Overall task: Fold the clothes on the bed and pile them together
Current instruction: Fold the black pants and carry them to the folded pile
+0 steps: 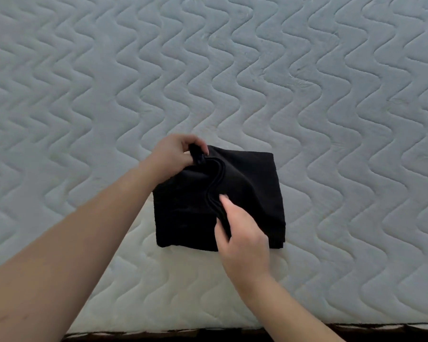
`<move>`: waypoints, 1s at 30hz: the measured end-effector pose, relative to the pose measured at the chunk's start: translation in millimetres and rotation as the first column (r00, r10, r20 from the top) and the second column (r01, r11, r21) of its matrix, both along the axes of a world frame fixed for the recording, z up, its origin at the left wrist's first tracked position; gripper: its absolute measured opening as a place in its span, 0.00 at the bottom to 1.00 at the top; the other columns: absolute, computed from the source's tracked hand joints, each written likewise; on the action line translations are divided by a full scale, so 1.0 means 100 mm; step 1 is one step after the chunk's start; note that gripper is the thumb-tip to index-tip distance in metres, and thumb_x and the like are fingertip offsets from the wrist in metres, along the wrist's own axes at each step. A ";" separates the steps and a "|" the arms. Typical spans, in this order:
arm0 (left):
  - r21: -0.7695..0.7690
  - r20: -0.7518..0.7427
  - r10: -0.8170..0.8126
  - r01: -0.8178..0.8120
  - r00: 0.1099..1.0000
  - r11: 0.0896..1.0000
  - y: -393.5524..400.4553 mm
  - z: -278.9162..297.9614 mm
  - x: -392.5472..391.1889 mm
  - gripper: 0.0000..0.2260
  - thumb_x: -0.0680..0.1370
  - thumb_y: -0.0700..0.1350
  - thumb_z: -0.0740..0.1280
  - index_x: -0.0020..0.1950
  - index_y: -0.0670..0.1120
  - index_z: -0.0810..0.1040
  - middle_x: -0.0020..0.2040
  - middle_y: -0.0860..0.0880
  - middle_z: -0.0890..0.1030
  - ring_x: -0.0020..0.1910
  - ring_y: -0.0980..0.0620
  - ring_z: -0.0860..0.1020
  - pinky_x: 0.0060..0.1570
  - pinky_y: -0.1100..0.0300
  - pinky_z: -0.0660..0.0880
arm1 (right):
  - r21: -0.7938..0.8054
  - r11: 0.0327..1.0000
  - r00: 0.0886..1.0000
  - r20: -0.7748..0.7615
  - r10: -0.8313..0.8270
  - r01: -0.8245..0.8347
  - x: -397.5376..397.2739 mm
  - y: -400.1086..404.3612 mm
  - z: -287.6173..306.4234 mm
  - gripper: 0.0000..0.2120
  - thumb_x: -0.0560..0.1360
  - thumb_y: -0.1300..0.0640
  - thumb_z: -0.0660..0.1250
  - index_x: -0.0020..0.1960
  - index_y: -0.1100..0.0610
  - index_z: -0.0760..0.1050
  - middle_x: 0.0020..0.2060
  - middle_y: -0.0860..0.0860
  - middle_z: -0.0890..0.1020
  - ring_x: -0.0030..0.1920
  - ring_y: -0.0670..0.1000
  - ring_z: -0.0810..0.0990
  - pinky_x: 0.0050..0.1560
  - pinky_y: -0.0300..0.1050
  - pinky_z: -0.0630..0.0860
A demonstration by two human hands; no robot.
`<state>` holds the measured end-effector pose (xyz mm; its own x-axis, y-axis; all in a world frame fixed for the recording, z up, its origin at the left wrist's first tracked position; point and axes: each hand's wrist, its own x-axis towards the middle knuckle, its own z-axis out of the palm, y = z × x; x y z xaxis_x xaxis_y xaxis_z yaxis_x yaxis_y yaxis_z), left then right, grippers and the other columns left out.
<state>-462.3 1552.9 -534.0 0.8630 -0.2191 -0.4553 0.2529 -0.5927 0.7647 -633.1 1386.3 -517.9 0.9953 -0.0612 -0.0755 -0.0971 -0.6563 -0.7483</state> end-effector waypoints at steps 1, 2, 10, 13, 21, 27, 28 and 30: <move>0.008 -0.016 0.033 -0.032 0.999 0.999 0.13 -0.05 -0.04 0.21 0.70 0.29 0.68 0.39 0.57 0.83 0.44 0.54 0.85 0.53 0.41 0.82 0.58 0.52 0.76 | -0.008 1.000 1.000 -0.010 0.018 -0.018 0.00 0.15 -0.04 0.22 0.73 0.62 0.71 0.67 0.57 0.76 0.59 0.48 0.82 0.59 0.45 0.80 0.55 0.39 0.78; 0.014 -0.029 0.056 -0.056 0.998 0.998 0.25 -0.09 -0.08 0.21 0.70 0.28 0.67 0.39 0.55 0.83 0.45 0.47 0.85 0.51 0.38 0.82 0.57 0.47 0.76 | -0.013 0.999 0.999 -0.019 0.032 -0.033 -0.01 0.29 -0.08 0.21 0.73 0.62 0.71 0.67 0.58 0.76 0.59 0.49 0.82 0.59 0.46 0.80 0.53 0.41 0.79; 0.086 -0.090 0.073 -0.065 0.993 0.994 0.95 -0.25 -0.37 0.20 0.73 0.29 0.63 0.40 0.55 0.81 0.35 0.59 0.80 0.35 0.57 0.78 0.41 0.65 0.75 | -0.105 0.980 0.984 -0.074 0.160 -0.167 -0.16 0.98 -0.39 0.21 0.68 0.63 0.76 0.61 0.62 0.79 0.54 0.53 0.84 0.54 0.51 0.84 0.41 0.43 0.82; 0.158 -0.062 0.099 -0.088 0.993 0.984 1.17 -0.32 -0.46 0.20 0.73 0.30 0.60 0.40 0.56 0.80 0.33 0.60 0.79 0.31 0.61 0.75 0.35 0.74 0.69 | -0.059 0.956 0.945 -0.178 0.274 -0.288 -0.21 1.09 -0.46 0.22 0.75 0.60 0.70 0.68 0.60 0.74 0.64 0.53 0.79 0.64 0.51 0.78 0.55 0.45 0.79; 0.238 -0.080 0.324 -0.297 0.943 0.925 1.20 -0.57 -0.50 0.11 0.79 0.43 0.58 0.42 0.51 0.78 0.46 0.46 0.82 0.48 0.44 0.79 0.48 0.51 0.76 | -0.021 0.920 0.909 -0.161 0.384 -0.392 0.08 0.69 -0.54 0.19 0.79 0.50 0.64 0.67 0.58 0.73 0.63 0.51 0.77 0.67 0.51 0.72 0.75 0.47 0.54; 0.176 -0.211 0.440 -0.409 0.873 0.895 0.93 -0.62 -0.51 0.31 0.66 0.63 0.76 0.63 0.58 0.65 0.54 0.54 0.73 0.51 0.54 0.75 0.45 0.59 0.73 | -0.103 0.977 0.974 -0.152 0.170 -0.186 0.80 -0.23 -0.73 0.12 0.79 0.56 0.64 0.61 0.56 0.76 0.59 0.50 0.78 0.62 0.50 0.72 0.69 0.45 0.63; 0.168 -0.215 0.444 -0.414 0.870 0.894 0.92 -0.62 -0.53 0.32 0.66 0.59 0.78 0.65 0.59 0.66 0.55 0.53 0.73 0.52 0.54 0.74 0.46 0.60 0.73 | -0.122 0.976 0.969 -0.189 0.157 -0.181 0.91 -0.33 -0.78 0.14 0.79 0.55 0.64 0.64 0.55 0.75 0.62 0.51 0.76 0.64 0.51 0.70 0.69 0.43 0.62; 0.126 -0.206 0.450 -0.433 0.869 0.893 0.91 -0.65 -0.57 0.27 0.68 0.50 0.79 0.63 0.56 0.71 0.54 0.54 0.76 0.50 0.57 0.76 0.43 0.66 0.73 | -0.148 0.968 0.949 -0.274 0.158 -0.204 1.14 -0.47 -0.87 0.20 0.78 0.53 0.66 0.69 0.52 0.70 0.67 0.51 0.71 0.67 0.53 0.67 0.69 0.44 0.61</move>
<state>-519.4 1643.7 -598.5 0.7353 0.2022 -0.6469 0.6600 -0.4306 0.6156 -519.0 1339.7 -604.9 0.9384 0.0835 -0.3352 -0.1390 -0.7971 -0.5877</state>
